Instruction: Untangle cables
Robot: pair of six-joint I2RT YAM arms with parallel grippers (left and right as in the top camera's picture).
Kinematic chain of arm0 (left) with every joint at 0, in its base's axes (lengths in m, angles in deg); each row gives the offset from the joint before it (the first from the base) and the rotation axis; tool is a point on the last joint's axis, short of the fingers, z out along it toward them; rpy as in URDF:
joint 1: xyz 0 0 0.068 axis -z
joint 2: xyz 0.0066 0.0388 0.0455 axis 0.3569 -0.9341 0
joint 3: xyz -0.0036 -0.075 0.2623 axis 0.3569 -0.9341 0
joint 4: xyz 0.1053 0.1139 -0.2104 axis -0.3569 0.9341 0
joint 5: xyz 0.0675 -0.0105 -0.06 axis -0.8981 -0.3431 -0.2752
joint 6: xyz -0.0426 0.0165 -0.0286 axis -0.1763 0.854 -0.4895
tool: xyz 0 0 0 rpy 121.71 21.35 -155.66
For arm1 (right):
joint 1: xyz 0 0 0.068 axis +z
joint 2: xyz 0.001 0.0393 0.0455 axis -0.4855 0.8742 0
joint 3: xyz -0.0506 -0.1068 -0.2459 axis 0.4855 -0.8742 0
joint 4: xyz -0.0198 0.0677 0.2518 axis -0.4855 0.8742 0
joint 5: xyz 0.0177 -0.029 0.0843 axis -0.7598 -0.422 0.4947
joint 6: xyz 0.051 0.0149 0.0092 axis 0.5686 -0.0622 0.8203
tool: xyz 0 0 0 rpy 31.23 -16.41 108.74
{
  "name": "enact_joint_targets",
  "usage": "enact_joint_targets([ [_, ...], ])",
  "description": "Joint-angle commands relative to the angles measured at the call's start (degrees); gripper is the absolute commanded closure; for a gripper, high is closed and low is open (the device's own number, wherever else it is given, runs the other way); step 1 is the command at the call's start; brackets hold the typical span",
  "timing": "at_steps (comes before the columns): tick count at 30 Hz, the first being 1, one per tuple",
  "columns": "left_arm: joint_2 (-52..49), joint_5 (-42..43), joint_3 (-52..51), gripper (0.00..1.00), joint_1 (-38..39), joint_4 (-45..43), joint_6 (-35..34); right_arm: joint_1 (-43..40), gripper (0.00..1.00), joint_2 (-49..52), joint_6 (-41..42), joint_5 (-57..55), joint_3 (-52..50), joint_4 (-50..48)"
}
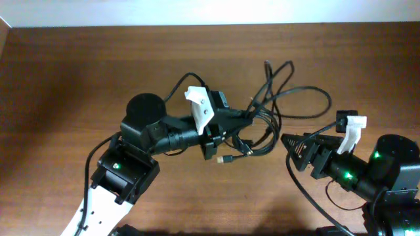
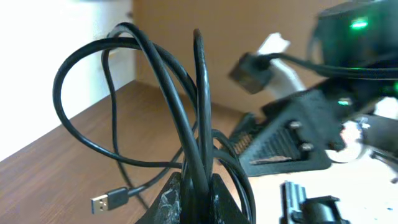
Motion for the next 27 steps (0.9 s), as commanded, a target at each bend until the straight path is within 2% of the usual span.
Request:
enact_joint_targets([
  [1,0.24,6.16,0.68,1.00,-0.20,-2.23,0.85,0.22,0.20,-0.07,2.01,-0.48,0.17,-0.15],
  [10,-1.14,7.65,0.68,1.00,-0.13,-2.01,0.61,0.22,0.23,-0.07,3.06,1.46,0.17,-0.83],
  [15,-2.97,7.63,0.68,1.00,1.88,-5.33,-0.66,0.26,0.25,0.07,3.06,2.05,0.17,-0.83],
  [23,-4.66,7.63,0.68,1.00,4.13,-8.68,-0.92,0.26,0.47,0.11,3.04,2.23,0.15,-0.83],
  [27,-4.66,7.56,0.68,1.00,4.13,-9.33,-1.90,0.26,0.50,0.11,3.06,2.29,0.17,-0.81],
])
